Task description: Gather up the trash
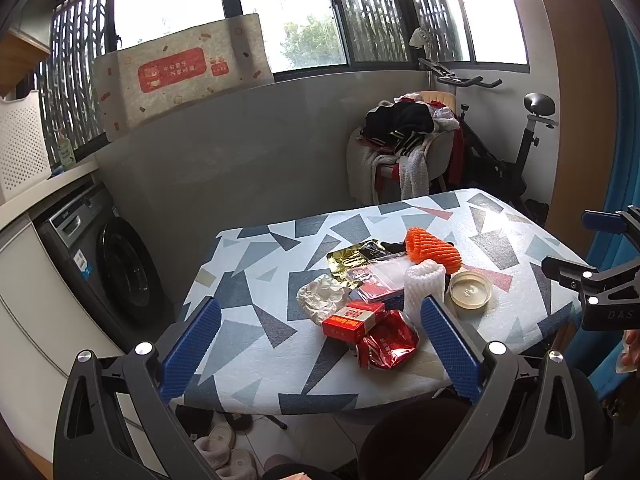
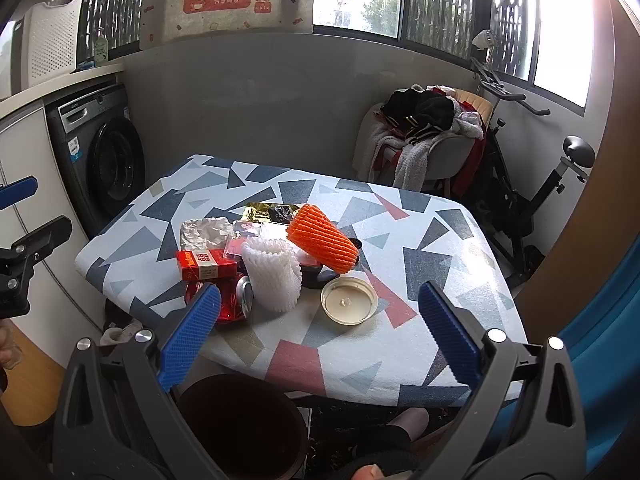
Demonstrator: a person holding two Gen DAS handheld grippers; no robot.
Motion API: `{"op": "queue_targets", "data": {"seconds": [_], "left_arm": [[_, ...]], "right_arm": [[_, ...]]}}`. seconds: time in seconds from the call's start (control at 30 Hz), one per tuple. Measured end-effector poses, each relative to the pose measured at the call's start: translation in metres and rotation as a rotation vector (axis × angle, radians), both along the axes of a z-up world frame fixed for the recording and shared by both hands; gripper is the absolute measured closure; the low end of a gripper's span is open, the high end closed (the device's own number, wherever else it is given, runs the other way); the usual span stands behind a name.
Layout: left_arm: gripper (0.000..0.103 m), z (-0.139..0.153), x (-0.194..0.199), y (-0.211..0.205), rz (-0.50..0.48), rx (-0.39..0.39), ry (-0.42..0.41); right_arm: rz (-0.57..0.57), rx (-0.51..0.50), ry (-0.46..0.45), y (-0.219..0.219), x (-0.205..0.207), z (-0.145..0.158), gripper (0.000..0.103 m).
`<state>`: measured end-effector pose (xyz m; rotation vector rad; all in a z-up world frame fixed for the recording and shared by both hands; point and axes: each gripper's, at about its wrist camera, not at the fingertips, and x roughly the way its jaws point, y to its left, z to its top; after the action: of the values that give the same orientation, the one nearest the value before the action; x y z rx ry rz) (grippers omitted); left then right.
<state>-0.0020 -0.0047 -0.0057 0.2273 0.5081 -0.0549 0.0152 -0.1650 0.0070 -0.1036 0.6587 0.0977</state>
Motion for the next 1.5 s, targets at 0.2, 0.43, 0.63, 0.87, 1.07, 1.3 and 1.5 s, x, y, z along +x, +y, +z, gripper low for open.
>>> {"op": "queue_targets", "data": {"seconds": [0.2, 0.43, 0.63, 0.87, 1.07, 1.3, 1.5], "left_arm": [[0.005, -0.0019, -0.0005, -0.0023, -0.008, 0.003, 0.009], [0.005, -0.0038, -0.0010, -0.0037, -0.012, 0.004, 0.017], [0.005, -0.0047, -0.0011, -0.0042, -0.013, 0.005, 0.020], [0.005, -0.0043, -0.0009, -0.0043, -0.013, 0.004, 0.020], [0.005, -0.0061, -0.0009, -0.0050, -0.012, 0.004, 0.021], [0.005, -0.0065, -0.0009, -0.0053, -0.013, 0.004, 0.021], [0.005, -0.0068, -0.0009, -0.0054, -0.013, 0.005, 0.021]], "right_arm": [[-0.005, 0.000, -0.002, -0.0007, -0.0007, -0.0006, 0.006], [-0.003, -0.003, 0.001, -0.0011, 0.0014, -0.0019, 0.006], [-0.004, -0.003, 0.001, -0.0018, 0.0018, -0.0030, 0.006], [-0.002, -0.003, 0.000, -0.0020, 0.0013, -0.0031, 0.006], [-0.002, -0.003, 0.004, -0.0017, 0.0012, -0.0049, 0.006], [-0.002, -0.003, 0.008, -0.0010, 0.0012, -0.0069, 0.006], [-0.002, -0.001, 0.011, -0.0006, 0.0014, -0.0088, 0.006]]}}
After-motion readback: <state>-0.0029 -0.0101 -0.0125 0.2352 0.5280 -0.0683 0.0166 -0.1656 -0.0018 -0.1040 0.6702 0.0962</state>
